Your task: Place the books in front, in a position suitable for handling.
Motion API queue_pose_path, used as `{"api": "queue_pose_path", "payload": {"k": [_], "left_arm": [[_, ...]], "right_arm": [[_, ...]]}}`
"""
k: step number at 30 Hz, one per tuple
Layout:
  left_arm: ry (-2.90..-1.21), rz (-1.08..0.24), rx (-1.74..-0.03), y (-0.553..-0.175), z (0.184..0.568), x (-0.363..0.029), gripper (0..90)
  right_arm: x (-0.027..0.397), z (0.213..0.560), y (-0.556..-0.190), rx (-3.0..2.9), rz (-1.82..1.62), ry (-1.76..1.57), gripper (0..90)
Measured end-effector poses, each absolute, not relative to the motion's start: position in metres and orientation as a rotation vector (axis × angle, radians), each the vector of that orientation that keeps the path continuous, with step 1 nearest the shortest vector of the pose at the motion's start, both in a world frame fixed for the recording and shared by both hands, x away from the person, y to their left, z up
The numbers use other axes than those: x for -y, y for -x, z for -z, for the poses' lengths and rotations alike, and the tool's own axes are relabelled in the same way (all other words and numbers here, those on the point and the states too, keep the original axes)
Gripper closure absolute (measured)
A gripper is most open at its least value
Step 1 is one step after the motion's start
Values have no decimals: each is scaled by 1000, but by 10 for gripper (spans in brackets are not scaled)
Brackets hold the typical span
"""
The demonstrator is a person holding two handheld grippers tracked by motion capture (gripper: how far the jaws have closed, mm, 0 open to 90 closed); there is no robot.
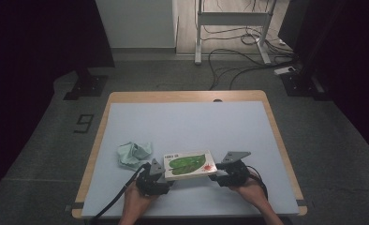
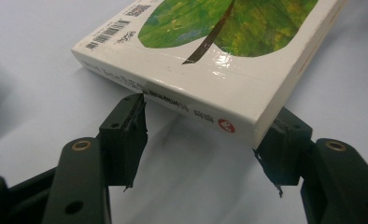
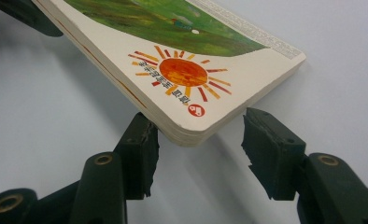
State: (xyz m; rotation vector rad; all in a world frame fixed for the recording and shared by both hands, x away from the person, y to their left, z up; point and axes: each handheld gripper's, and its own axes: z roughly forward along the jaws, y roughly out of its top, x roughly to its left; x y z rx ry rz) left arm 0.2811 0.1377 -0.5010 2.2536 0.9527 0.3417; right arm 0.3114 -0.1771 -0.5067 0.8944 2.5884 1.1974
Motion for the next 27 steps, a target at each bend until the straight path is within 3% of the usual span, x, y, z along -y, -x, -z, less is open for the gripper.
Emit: {"api": "queue_pose_path", "payload": {"k": [11, 23, 27], "left_arm": [[-2294, -322, -913, -285, 513, -131, 377], [-2299, -326, -897, -281, 519, -132, 354], [-2296, -330, -885, -277, 518, -136, 352]], "right_arm": [[173, 520, -318, -2586, -1157, -916, 457], [173, 524, -312, -2579, -1127, -876, 322], [172, 524, -308, -2583, -1132, -859, 314]]}}
